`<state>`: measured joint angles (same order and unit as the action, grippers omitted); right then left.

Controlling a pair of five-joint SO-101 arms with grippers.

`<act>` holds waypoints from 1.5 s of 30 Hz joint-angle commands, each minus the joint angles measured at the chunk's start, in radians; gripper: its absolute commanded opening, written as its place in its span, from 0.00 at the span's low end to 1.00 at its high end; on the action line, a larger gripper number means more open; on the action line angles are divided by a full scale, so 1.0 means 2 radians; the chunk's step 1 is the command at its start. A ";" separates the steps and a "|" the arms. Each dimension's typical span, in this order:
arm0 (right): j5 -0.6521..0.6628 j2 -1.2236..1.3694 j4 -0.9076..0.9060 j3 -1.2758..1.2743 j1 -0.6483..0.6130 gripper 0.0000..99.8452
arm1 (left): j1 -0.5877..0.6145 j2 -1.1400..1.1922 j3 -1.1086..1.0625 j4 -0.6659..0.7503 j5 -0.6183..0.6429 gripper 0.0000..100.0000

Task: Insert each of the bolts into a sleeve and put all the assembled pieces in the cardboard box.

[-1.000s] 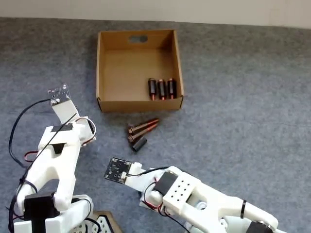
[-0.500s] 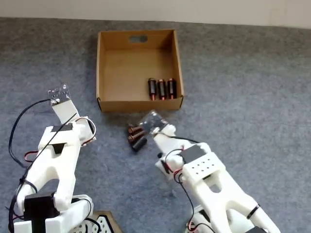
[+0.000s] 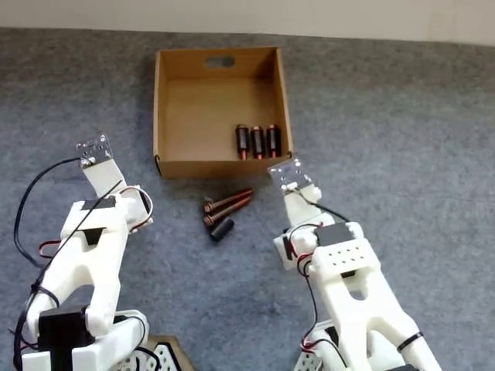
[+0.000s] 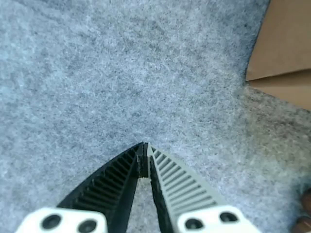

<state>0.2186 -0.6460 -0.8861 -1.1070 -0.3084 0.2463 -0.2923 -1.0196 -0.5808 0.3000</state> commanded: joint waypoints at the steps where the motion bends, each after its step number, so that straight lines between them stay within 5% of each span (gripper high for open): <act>1: -0.006 -0.002 0.003 0.021 0.008 0.07 | 0.007 0.001 0.012 0.005 0.003 0.02; 12: -0.007 0.192 -0.006 0.100 0.027 0.08 | 0.007 0.001 0.012 0.005 0.003 0.02; 20: -0.007 0.197 -0.006 0.109 -0.005 0.18 | 0.005 0.001 0.012 0.008 0.003 0.02; 45: -0.003 0.204 -0.088 0.166 -0.008 0.11 | 0.006 0.001 0.012 0.005 0.003 0.02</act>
<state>0.2156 -0.2409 -1.0533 -0.8063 -0.3268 0.2463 -0.2923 -1.0196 -0.5808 0.3000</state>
